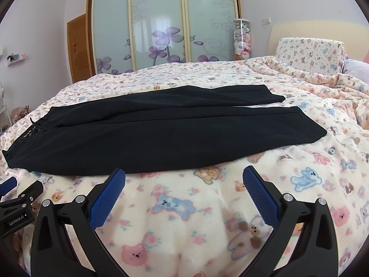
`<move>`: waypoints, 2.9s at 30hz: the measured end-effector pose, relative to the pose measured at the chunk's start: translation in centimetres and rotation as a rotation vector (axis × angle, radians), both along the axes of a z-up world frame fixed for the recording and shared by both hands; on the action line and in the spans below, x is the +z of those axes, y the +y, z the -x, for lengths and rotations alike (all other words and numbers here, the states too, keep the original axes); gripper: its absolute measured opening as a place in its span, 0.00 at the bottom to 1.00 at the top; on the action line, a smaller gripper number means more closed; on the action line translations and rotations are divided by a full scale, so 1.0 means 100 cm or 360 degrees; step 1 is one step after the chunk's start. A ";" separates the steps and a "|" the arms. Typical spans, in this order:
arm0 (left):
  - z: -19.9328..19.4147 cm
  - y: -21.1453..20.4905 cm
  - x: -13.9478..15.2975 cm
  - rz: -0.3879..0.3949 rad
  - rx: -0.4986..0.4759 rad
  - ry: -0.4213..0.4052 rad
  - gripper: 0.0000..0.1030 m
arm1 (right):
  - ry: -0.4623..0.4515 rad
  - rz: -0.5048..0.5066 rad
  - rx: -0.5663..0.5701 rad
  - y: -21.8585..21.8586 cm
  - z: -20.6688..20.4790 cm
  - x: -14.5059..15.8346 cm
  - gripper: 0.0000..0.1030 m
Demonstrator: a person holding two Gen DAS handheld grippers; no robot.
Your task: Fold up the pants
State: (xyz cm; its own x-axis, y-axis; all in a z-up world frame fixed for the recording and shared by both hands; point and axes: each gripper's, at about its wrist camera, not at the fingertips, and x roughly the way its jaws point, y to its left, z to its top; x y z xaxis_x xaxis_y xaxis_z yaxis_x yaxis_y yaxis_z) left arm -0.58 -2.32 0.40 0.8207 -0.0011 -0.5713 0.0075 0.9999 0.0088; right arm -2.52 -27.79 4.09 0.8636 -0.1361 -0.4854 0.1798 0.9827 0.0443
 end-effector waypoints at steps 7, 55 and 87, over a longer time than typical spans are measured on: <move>-0.003 0.006 0.013 0.0031 -0.0019 -0.0029 0.98 | 0.0061 -0.0011 0.0105 -0.011 -0.019 0.021 0.99; -0.049 0.046 -0.003 0.0070 0.0055 0.0092 0.98 | 0.0114 -0.1075 -0.0984 -0.291 -0.309 0.004 0.03; 0.021 0.112 0.055 0.0501 0.0250 -0.0236 0.98 | -0.0039 -0.0954 -0.0216 -0.149 -0.059 0.050 0.79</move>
State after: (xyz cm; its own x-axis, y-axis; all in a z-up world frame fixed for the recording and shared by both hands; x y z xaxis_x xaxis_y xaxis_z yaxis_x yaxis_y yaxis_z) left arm -2.67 8.92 5.87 0.8985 -0.0252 -0.4383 -0.1245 0.9428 -0.3094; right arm 3.41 -42.71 9.07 0.8697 0.0449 -0.4916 0.2933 0.7540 0.5877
